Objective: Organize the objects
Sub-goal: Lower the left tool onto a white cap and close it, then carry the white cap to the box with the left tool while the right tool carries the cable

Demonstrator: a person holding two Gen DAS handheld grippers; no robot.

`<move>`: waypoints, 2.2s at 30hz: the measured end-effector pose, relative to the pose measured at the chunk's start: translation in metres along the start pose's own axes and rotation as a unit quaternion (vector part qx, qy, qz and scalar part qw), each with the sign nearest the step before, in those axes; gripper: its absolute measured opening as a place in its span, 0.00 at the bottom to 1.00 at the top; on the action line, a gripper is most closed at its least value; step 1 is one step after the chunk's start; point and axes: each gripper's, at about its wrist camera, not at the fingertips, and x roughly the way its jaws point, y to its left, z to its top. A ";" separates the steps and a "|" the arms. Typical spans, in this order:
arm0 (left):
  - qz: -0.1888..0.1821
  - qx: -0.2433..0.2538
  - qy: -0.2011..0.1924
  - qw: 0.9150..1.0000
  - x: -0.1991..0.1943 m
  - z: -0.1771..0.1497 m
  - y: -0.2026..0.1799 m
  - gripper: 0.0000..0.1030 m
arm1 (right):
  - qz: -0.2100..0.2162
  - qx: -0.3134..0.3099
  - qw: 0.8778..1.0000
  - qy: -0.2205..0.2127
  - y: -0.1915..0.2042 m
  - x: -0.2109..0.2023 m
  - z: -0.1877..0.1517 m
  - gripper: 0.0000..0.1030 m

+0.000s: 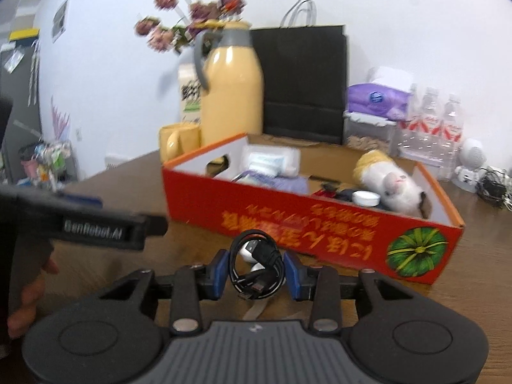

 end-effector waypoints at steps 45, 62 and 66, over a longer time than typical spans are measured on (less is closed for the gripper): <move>-0.073 0.047 0.061 0.994 0.037 0.002 -0.113 0.28 | -0.069 0.038 0.997 -0.016 -0.072 -0.017 -0.008 0.35; -0.103 0.030 -0.017 0.994 -0.009 0.014 -0.096 0.28 | -0.071 0.033 0.997 -0.028 -0.070 -0.021 -0.006 0.35; -0.108 0.029 -0.038 0.993 -0.018 0.028 -0.092 0.28 | -0.067 0.028 0.997 -0.040 -0.067 -0.026 0.003 0.35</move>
